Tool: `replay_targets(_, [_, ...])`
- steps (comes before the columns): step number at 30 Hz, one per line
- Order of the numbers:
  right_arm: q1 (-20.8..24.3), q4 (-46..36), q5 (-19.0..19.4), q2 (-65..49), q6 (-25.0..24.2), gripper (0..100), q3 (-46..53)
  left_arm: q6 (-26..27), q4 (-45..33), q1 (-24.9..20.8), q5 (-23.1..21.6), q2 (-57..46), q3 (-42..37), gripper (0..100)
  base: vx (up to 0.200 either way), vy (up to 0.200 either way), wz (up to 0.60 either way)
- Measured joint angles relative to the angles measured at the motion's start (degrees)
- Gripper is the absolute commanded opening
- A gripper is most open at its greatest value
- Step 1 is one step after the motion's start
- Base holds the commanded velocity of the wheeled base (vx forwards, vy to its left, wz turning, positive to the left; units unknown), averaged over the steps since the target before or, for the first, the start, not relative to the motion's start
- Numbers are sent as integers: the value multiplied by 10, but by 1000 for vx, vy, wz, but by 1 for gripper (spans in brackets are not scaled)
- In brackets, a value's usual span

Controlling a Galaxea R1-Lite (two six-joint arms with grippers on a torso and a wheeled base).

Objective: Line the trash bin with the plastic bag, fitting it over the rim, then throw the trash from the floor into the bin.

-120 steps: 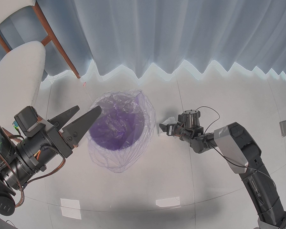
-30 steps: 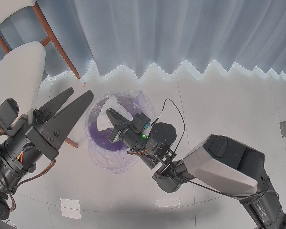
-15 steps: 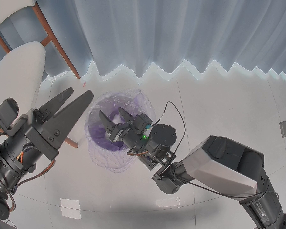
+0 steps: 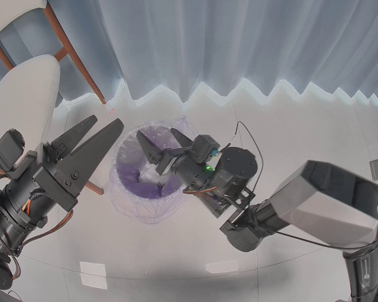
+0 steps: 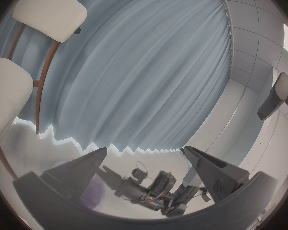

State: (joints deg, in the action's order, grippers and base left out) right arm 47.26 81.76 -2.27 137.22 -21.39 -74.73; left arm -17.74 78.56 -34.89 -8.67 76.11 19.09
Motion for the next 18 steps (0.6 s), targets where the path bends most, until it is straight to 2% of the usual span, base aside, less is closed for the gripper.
replay_targets(10, [-70, -13, -15, -208, 56, 100, 256, 14, 0, 10, 1, -2, -7, 100, 0, 0, 0])
replay_targets(18, [-164, -109, -20, -424, 81, 100, 397, 24, -11, 52, 1, -30, -31, 100, 0, 0, 0])
